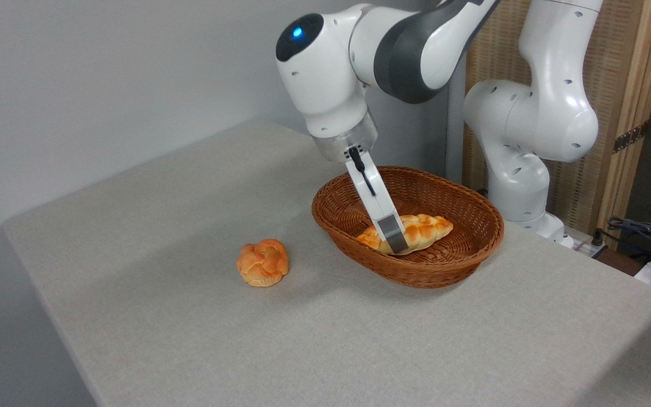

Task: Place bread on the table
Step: 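Close the gripper on the braided roll inside the basket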

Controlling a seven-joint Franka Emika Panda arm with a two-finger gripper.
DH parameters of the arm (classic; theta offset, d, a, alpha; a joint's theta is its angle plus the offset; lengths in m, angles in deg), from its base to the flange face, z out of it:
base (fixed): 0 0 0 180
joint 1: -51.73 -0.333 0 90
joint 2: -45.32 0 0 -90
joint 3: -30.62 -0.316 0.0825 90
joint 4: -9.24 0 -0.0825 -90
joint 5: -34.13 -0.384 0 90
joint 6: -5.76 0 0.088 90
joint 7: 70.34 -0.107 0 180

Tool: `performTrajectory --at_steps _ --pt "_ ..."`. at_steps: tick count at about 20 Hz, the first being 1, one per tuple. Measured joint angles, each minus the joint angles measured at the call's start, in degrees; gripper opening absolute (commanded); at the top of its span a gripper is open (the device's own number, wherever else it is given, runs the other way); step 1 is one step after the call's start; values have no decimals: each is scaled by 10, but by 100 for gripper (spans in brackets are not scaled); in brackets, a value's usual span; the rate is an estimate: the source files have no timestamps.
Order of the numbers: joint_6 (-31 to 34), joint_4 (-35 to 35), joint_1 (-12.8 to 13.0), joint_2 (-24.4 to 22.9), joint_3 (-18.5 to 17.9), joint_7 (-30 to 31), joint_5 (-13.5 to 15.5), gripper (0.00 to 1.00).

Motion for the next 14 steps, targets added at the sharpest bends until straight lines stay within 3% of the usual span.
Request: performTrajectory --at_steps 1,6,7,14 --pt "-4 5 0 0 0 -1 0 99" --pt "-14 10 0 1 0 -6 -1 51" --pt "-15 10 0 2 0 -7 -1 47" --pt "-15 10 0 2 0 -10 -1 47"
